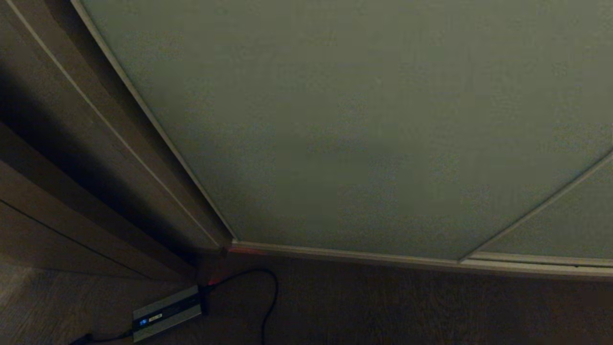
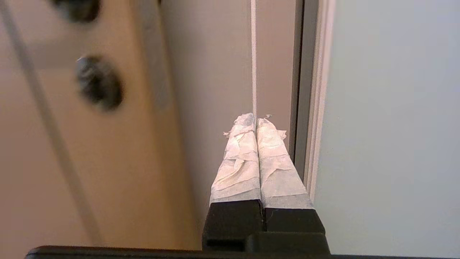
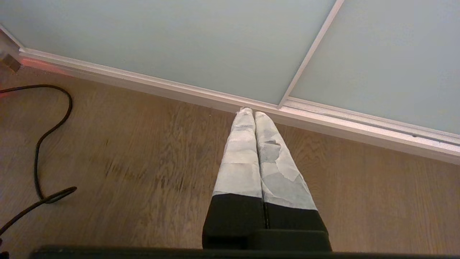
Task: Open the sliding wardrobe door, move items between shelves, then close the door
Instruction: Open the door
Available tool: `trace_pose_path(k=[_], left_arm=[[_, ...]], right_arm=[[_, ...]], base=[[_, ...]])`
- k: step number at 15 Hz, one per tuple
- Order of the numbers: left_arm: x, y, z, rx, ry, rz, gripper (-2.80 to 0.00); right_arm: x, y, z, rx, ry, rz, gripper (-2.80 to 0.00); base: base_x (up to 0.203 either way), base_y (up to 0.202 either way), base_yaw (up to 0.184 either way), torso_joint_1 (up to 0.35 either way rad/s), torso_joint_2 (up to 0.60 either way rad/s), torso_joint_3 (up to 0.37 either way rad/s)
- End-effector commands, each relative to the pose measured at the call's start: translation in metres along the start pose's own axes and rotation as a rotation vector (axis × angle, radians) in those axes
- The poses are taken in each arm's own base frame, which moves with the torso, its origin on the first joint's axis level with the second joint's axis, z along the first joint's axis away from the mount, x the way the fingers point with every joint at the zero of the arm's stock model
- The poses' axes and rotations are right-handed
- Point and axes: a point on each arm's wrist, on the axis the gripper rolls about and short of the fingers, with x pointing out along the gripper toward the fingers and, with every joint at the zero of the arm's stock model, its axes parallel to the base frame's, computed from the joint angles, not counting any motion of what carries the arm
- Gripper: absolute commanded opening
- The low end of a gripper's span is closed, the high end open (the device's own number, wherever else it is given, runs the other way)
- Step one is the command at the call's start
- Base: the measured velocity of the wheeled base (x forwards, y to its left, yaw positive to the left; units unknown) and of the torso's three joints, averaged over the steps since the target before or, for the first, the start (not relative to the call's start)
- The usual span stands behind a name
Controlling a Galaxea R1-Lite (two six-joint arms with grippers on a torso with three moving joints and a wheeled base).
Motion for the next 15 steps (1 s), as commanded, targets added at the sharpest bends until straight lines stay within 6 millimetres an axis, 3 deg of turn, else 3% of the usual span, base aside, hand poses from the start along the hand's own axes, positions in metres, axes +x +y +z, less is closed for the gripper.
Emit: trace_pose_path(k=[1, 8, 15], left_arm=[[0.044, -0.012, -0.031, -0.028, 0.059, -0.008, -2.80], [0.096, -0.026, -0.045, -0.110, 0.085, -0.107, -2.80], [0.116, -0.034, -0.065, -0.141, 0.122, -0.156, -2.80]], right_arm=[[0.000, 0.000, 0.000, -0.001, 0.001, 0.001, -2.80], [0.000, 0.000, 0.000, -0.001, 0.001, 0.001, -2.80], [0.000, 0.000, 0.000, -0.001, 0.001, 0.001, -2.80]], base=[[0.000, 0.000, 0.000, 0.000, 0.00, 0.000], [0.000, 0.000, 0.000, 0.000, 0.00, 0.000], [0.000, 0.000, 0.000, 0.000, 0.00, 0.000]])
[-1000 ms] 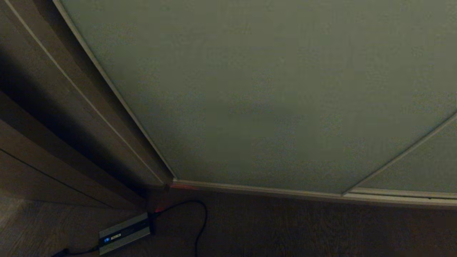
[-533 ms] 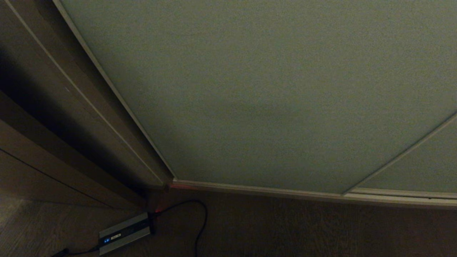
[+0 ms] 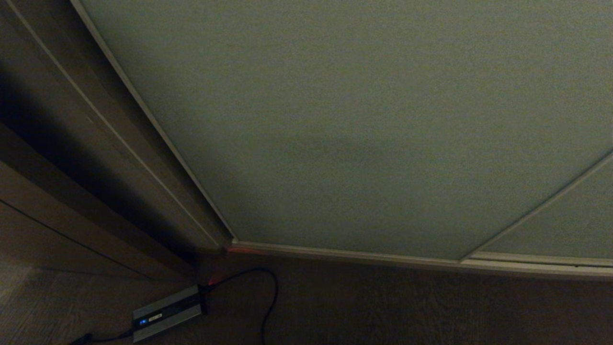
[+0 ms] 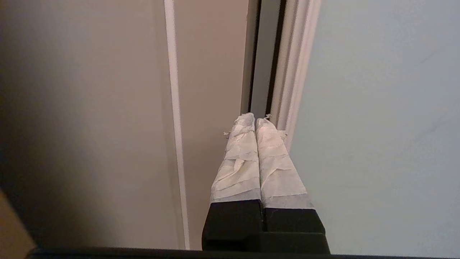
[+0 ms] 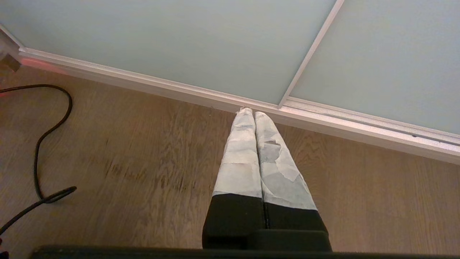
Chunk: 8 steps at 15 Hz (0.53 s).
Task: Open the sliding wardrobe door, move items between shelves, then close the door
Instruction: Open the door
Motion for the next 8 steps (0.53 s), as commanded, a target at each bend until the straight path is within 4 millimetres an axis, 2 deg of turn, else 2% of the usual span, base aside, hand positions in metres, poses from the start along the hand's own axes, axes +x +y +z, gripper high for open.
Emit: trace_pose_path(k=[1, 8], left_arm=[[0.011, 0.000, -0.007, -0.001, 0.009, 0.000, -2.80], [0.029, -0.001, -0.021, -0.004, 0.044, -0.021, -2.80]], right_arm=[[0.000, 0.000, 0.000, -0.001, 0.001, 0.001, -2.80], [0.000, 0.000, 0.000, -0.001, 0.001, 0.001, -2.80]], base=[[0.000, 0.000, 0.000, 0.000, 0.00, 0.000], [0.000, 0.000, 0.000, 0.000, 0.00, 0.000]])
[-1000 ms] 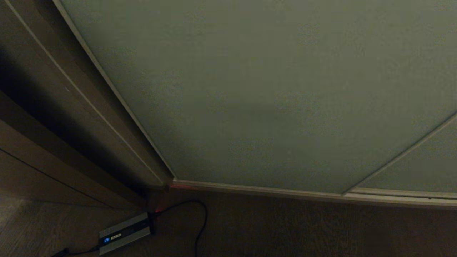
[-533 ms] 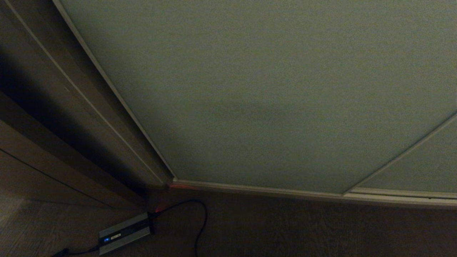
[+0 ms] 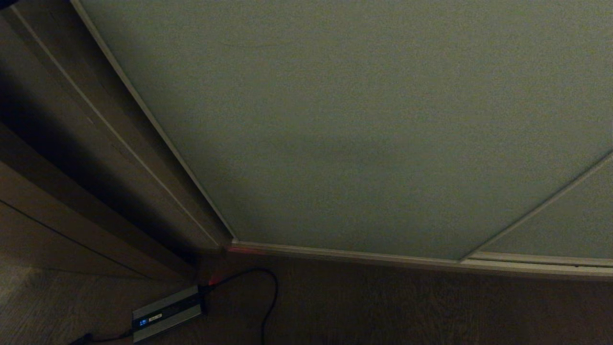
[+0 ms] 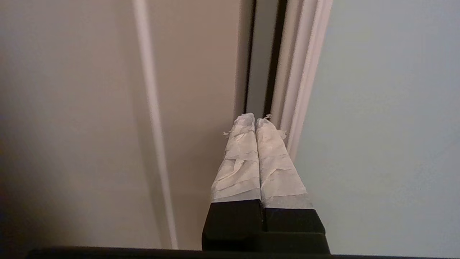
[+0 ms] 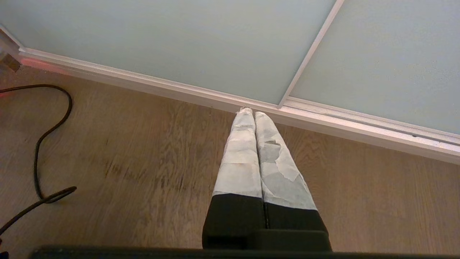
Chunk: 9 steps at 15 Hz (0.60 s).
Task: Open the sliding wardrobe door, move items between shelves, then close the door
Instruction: Open the door
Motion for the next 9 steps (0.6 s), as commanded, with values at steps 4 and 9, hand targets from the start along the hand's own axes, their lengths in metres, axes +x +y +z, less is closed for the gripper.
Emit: trace_pose_path(k=[4, 9], left_arm=[[0.007, -0.001, -0.012, -0.004, 0.050, -0.031, -2.80], [0.022, -0.001, -0.013, -0.004, 0.043, -0.033, -2.80]], right_arm=[[0.000, 0.000, 0.000, -0.001, 0.001, 0.001, -2.80], [0.000, 0.000, 0.000, -0.001, 0.001, 0.001, -2.80]], base=[[0.000, 0.000, 0.000, 0.000, 0.00, 0.000], [0.000, 0.000, 0.000, 0.000, 0.00, 0.000]])
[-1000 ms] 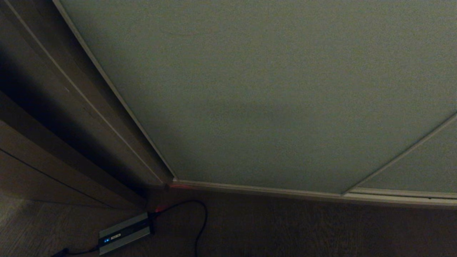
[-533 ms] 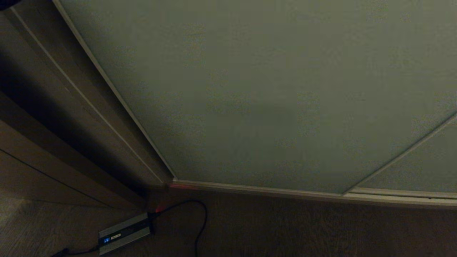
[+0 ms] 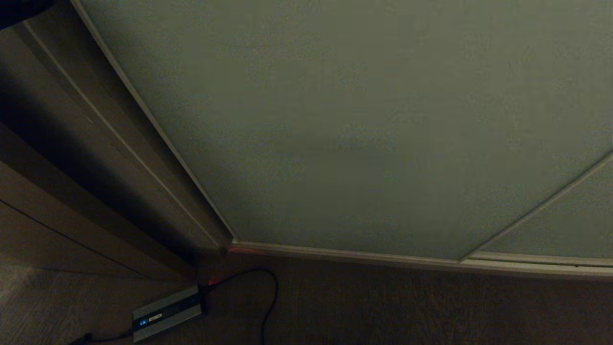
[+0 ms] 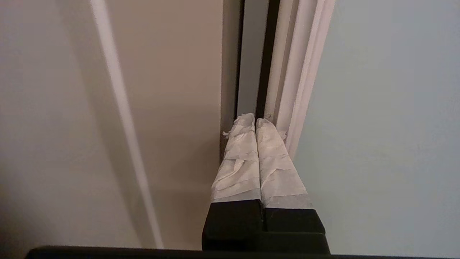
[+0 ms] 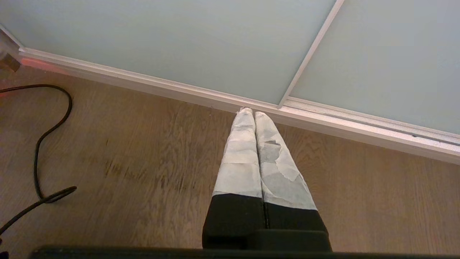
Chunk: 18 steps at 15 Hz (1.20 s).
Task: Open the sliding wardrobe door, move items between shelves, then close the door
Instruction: Open the door
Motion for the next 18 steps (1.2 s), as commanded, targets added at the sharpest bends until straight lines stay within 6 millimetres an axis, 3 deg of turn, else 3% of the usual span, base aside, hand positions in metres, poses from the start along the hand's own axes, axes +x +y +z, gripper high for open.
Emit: trace_pose_path(k=[1, 12, 18], left_arm=[[0.007, 0.000, -0.003, -0.003, 0.000, -0.002, -2.80], [0.014, -0.020, -0.015, -0.042, 0.102, -0.090, -2.80], [0.007, -0.053, -0.012, -0.105, 0.170, -0.228, -2.80]], right_arm=[[0.000, 0.000, 0.000, -0.001, 0.001, 0.001, -2.80], [0.000, 0.000, 0.000, -0.001, 0.001, 0.001, -2.80], [0.000, 0.000, 0.000, -0.001, 0.001, 0.001, -2.80]], base=[[0.000, 0.000, 0.000, 0.000, 0.00, 0.000], [0.000, 0.000, 0.000, 0.000, 0.00, 0.000], [0.000, 0.000, 0.000, 0.000, 0.00, 0.000]])
